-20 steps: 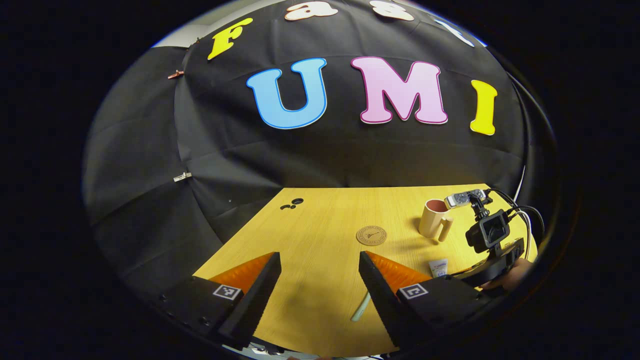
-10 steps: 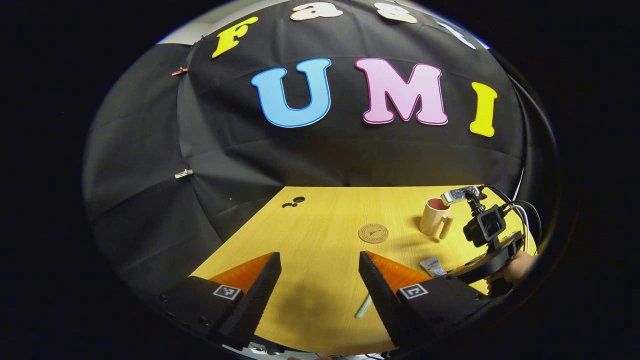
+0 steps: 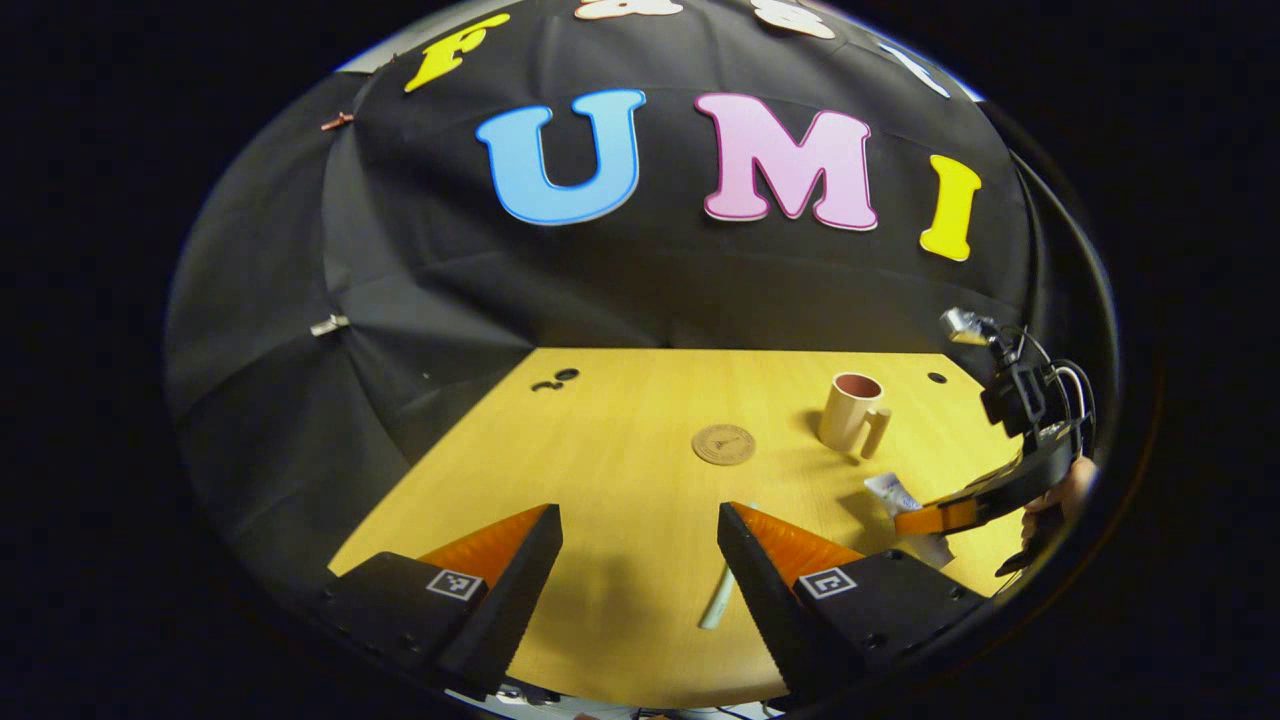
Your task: Put the toothbrush and toothpaste on the desktop into the cup, then pick up the cup and place it on the coaster on the desktop.
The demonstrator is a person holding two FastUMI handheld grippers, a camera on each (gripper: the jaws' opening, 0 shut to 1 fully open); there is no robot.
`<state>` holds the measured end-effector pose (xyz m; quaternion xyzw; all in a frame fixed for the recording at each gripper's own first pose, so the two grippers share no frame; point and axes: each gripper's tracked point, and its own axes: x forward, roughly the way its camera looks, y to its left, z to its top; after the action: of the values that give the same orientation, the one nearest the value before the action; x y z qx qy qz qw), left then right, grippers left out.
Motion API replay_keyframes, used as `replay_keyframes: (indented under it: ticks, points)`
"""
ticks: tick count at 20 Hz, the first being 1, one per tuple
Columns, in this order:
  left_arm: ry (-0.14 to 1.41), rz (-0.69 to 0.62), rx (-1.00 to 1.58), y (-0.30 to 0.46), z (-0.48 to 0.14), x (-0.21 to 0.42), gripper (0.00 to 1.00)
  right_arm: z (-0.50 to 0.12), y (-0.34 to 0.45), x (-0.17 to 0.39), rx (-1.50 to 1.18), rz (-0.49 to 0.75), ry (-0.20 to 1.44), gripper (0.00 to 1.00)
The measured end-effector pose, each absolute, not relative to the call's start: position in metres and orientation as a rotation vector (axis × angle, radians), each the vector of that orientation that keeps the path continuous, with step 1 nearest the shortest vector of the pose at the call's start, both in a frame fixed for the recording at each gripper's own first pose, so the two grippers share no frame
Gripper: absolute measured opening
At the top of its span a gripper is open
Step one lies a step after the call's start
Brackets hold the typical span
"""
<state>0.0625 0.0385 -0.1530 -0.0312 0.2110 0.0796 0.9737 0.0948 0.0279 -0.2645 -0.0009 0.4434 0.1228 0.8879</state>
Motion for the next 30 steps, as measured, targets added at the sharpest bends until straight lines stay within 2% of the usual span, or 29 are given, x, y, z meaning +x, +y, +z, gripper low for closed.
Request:
replay_keyframes:
  ticks: [8, 18, 20, 26, 28, 30]
  points:
    - [0.622, -0.048, -0.023, -0.001, -0.225, 0.11, 0.97, -0.224, -0.031, 0.071, 0.06, 0.201, 0.862, 0.17]
    - [0.838, -0.146, 0.05, -0.029, -0.3, 0.119, 0.97, -0.223, -0.058, 0.062, 0.037, 0.203, 0.833, 0.16]
    - [0.896, -0.158, 0.047, -0.033, -0.313, 0.112, 0.95, -0.223, -0.058, 0.062, 0.02, 0.214, 0.83, 0.16]
    - [0.989, -0.217, 0.095, -0.038, -0.315, 0.11, 0.76, -0.221, -0.058, 0.063, 0.042, 0.242, 0.82, 0.16]
    - [1.015, -0.221, 0.1, -0.038, -0.316, 0.114, 0.53, -0.221, -0.058, 0.063, 0.048, 0.25, 0.82, 0.16]
    - [1.019, -0.219, 0.093, -0.037, -0.314, 0.12, 0.42, -0.221, -0.057, 0.064, 0.049, 0.261, 0.821, 0.16]
